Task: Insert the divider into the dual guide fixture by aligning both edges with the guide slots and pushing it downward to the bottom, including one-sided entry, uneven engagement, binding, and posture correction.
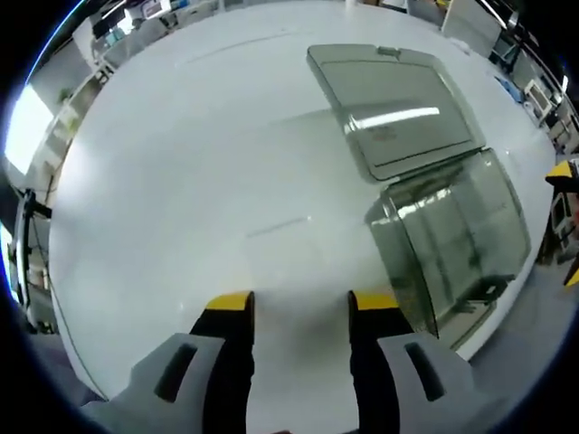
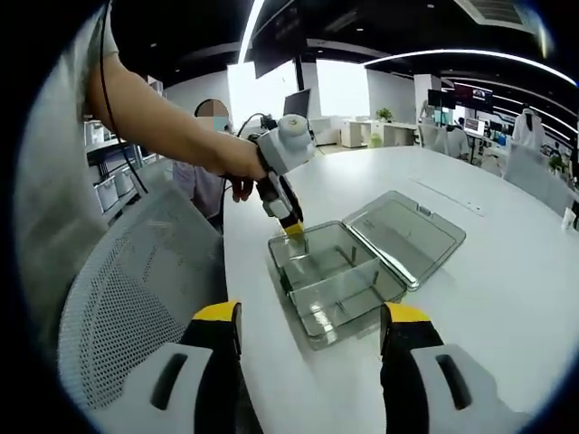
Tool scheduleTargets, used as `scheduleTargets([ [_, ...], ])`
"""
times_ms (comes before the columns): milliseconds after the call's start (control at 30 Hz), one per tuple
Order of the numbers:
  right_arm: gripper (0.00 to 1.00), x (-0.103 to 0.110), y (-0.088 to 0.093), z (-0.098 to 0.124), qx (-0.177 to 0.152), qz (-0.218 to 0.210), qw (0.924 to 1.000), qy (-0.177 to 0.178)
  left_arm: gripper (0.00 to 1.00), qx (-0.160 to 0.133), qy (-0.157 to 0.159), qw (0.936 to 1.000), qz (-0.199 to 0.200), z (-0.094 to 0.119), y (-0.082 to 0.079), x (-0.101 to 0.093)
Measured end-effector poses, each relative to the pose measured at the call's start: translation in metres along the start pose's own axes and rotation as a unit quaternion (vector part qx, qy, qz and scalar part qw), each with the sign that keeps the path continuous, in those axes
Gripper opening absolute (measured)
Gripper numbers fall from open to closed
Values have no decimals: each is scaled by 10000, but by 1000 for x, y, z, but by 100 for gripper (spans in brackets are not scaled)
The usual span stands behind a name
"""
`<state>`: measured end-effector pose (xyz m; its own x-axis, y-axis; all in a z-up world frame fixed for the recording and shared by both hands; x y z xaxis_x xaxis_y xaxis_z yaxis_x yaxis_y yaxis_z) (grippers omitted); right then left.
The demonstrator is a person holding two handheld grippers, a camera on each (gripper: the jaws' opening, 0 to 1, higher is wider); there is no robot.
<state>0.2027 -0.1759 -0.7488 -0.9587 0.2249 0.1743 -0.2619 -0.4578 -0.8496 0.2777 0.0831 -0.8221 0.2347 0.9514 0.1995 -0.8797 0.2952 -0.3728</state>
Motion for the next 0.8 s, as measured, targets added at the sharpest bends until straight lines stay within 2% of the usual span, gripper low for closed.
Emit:
scheduleTargets([
  [200,59,0,1,1,2,-10,10000,-3,32,-3,0,10000,10,1,0,0],
  [800,59,-1,3,4,-5,-16,10000,5,31,149,74,9998,-85,2,2,-1],
])
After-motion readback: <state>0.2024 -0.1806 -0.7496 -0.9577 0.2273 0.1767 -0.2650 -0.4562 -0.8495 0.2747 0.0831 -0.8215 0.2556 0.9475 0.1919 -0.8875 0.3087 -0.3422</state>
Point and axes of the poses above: the point that each gripper's makers call its tool centre point, and the gripper's own axes: z roughly backward along the fingers, x roughly to its left, y roughly out of its underside, the point moved 5 cm from there along z, roughly backward along the fingers, and after that the axes turned 11 degrees about -y, right-handed, at the moved point
